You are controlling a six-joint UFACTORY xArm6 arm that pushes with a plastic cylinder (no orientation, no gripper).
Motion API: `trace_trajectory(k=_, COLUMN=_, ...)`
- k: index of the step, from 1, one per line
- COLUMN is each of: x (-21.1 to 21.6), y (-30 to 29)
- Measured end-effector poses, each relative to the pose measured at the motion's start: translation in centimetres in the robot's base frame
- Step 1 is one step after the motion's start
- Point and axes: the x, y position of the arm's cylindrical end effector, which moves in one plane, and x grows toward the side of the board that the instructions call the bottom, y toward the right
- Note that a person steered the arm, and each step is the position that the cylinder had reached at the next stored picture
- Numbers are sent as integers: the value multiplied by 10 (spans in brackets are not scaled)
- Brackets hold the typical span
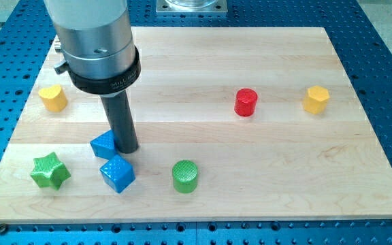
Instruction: Push the triangle to the left of the green star
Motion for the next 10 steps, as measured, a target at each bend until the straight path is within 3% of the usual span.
trace_trajectory(k=3, x=16, y=-18)
trace_trajectory(k=6, x=-6, y=-115)
trace_trajectory(k=10, x=-63, y=-149)
